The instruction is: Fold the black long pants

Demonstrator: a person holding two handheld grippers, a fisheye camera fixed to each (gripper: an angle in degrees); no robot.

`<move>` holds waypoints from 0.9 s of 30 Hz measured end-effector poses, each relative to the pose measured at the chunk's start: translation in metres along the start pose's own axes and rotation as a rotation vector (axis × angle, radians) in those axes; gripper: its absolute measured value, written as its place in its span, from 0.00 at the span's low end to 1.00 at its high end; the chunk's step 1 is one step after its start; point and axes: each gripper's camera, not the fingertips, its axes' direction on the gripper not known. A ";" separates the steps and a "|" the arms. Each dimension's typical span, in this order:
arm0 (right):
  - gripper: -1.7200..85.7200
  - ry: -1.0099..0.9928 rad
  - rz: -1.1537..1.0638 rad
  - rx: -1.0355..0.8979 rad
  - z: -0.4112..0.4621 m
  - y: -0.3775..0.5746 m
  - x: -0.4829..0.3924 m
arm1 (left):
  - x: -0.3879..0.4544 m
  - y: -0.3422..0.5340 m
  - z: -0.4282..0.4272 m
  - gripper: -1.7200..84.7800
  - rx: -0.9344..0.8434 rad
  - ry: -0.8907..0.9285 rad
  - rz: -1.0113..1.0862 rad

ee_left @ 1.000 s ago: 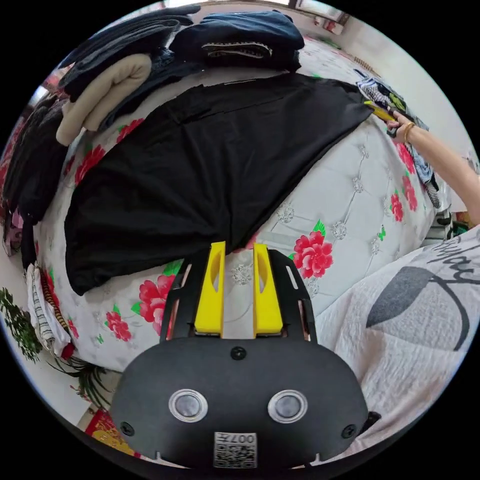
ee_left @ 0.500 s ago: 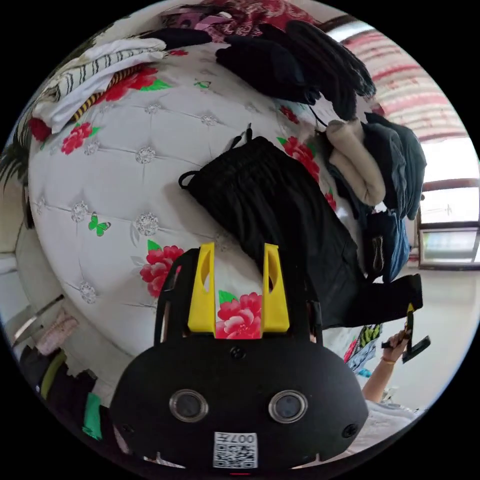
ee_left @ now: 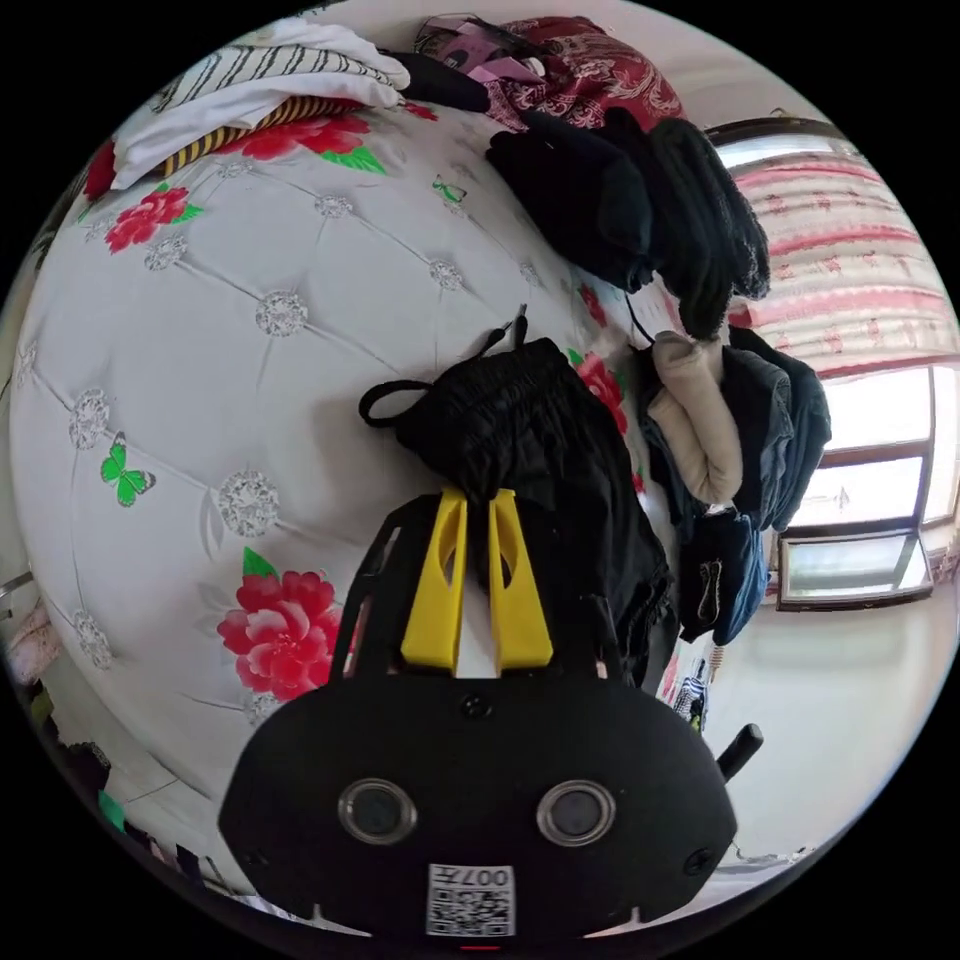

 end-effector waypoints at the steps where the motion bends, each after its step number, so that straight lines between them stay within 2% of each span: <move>1: 0.08 0.005 0.035 0.005 -0.008 0.009 0.006 | 0.013 0.002 -0.007 0.05 0.036 0.034 0.059; 2: 0.09 0.006 0.076 0.024 -0.018 0.021 0.013 | 0.023 0.003 -0.011 0.05 0.049 0.053 0.096; 5: 0.09 0.012 0.171 0.098 -0.044 0.051 0.029 | 0.099 0.011 -0.033 0.04 0.051 0.116 0.392; 10: 0.10 0.034 0.334 0.199 -0.078 0.097 0.062 | 0.283 0.095 -0.041 0.05 -0.093 0.212 1.106; 13: 0.10 0.072 0.405 0.238 -0.091 0.123 0.081 | 0.350 0.160 -0.003 0.07 -0.248 0.321 1.294; 15: 0.10 0.071 0.463 0.250 -0.094 0.138 0.097 | 0.369 0.198 0.032 0.10 -0.321 0.342 1.307; 18: 0.11 0.003 0.592 0.285 -0.100 0.165 0.128 | 0.375 0.238 0.087 0.13 -0.487 0.235 1.312; 20: 0.12 -0.045 0.654 0.360 -0.107 0.186 0.149 | 0.359 0.239 0.101 0.14 -0.513 0.202 1.266; 27: 0.14 -0.264 0.830 0.460 -0.088 0.221 0.224 | 0.254 0.140 0.112 0.15 -0.457 -0.017 0.888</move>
